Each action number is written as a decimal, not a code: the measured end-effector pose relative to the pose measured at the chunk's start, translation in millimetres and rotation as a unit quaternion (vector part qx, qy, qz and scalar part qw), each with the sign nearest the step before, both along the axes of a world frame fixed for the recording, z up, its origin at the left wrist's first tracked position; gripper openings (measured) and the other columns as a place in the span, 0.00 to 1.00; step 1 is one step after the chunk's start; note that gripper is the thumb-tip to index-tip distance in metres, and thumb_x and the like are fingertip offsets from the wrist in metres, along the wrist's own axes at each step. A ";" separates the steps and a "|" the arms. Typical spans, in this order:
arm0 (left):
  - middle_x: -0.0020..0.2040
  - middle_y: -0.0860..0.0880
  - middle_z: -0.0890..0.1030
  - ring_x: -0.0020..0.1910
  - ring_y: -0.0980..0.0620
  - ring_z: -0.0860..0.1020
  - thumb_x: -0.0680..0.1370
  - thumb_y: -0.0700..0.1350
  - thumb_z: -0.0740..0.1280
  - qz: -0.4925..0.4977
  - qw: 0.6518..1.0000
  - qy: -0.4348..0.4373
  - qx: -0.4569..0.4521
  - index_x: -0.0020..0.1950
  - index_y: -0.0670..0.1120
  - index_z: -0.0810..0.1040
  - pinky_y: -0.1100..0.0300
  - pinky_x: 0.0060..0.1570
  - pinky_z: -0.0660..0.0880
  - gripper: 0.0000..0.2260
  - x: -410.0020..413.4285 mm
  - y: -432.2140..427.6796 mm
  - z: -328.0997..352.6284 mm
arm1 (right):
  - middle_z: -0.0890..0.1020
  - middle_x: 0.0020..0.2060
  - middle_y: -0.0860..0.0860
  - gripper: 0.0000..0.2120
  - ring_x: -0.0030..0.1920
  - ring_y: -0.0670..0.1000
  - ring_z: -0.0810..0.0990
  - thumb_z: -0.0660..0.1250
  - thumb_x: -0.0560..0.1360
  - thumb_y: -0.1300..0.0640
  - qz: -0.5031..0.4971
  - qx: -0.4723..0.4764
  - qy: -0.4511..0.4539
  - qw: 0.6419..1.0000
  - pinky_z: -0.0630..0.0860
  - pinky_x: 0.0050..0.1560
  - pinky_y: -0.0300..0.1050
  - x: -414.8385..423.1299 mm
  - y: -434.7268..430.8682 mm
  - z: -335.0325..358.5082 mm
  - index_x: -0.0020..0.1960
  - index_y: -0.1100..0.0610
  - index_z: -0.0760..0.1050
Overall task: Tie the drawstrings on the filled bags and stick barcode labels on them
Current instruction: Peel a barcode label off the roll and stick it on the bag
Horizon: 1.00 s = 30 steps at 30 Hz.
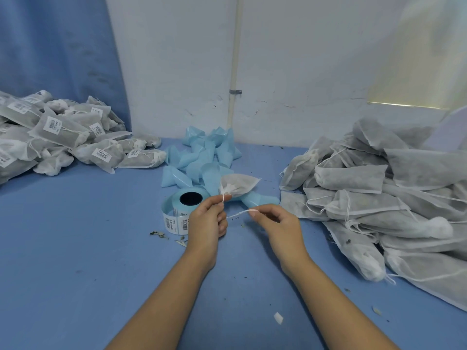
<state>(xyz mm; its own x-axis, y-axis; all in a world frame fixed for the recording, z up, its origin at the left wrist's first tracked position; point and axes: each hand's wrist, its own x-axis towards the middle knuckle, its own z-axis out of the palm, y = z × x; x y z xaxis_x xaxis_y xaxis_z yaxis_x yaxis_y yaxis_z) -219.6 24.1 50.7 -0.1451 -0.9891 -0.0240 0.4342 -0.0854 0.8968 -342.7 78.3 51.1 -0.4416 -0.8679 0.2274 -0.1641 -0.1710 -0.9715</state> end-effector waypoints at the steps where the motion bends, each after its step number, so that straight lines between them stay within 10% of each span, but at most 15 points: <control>1: 0.23 0.53 0.63 0.21 0.57 0.58 0.79 0.32 0.56 0.002 1.000 -0.001 0.000 0.50 0.41 0.79 0.66 0.21 0.55 0.12 -0.3 0.1 0.0 | 0.83 0.36 0.43 0.03 0.37 0.38 0.78 0.72 0.72 0.62 0.004 -0.010 -0.029 1.000 0.72 0.40 0.28 -0.2 0.7 1.3 0.40 0.56 0.82; 11: 0.24 0.53 0.62 0.22 0.56 0.58 0.79 0.32 0.56 0.018 1.000 -0.010 0.004 0.48 0.43 0.80 0.65 0.22 0.55 0.14 -0.6 -0.9 -1.1 | 0.82 0.35 0.46 0.08 0.34 0.47 0.76 0.64 0.76 0.64 -0.063 -0.069 -0.202 0.975 0.70 0.33 0.35 -6.4 -1.0 2.8 0.41 0.55 0.77; 20: 0.26 0.52 0.62 0.24 0.57 0.58 0.78 0.32 0.56 0.006 1.000 -0.020 -0.012 0.44 0.45 0.79 0.65 0.22 0.55 0.14 -2.8 1.6 -0.5 | 0.78 0.43 0.52 0.11 0.42 0.46 0.74 0.58 0.69 0.61 -0.140 -0.189 0.028 0.972 0.69 0.43 0.36 11.1 11.6 6.2 0.43 0.54 0.78; 25: 0.23 0.52 0.62 0.21 0.56 0.58 0.78 0.32 0.55 -0.057 0.996 -0.051 -0.055 0.50 0.43 0.80 0.66 0.20 0.56 0.15 -1.4 7.9 2.1 | 0.82 0.36 0.46 0.05 0.35 0.37 0.76 0.68 0.74 0.59 -0.082 -0.014 0.092 0.992 0.69 0.38 0.28 22.0 2.6 -0.2 0.40 0.53 0.80; 30: 0.23 0.53 0.61 0.22 0.56 0.57 0.77 0.30 0.54 -0.113 0.984 -0.113 -0.084 0.54 0.42 0.77 0.65 0.21 0.54 0.15 -8.2 17.0 6.8 | 0.83 0.32 0.44 0.07 0.34 0.39 0.78 0.69 0.74 0.61 -0.004 0.018 -0.039 0.999 0.72 0.38 0.30 22.7 1.8 3.8 0.38 0.53 0.82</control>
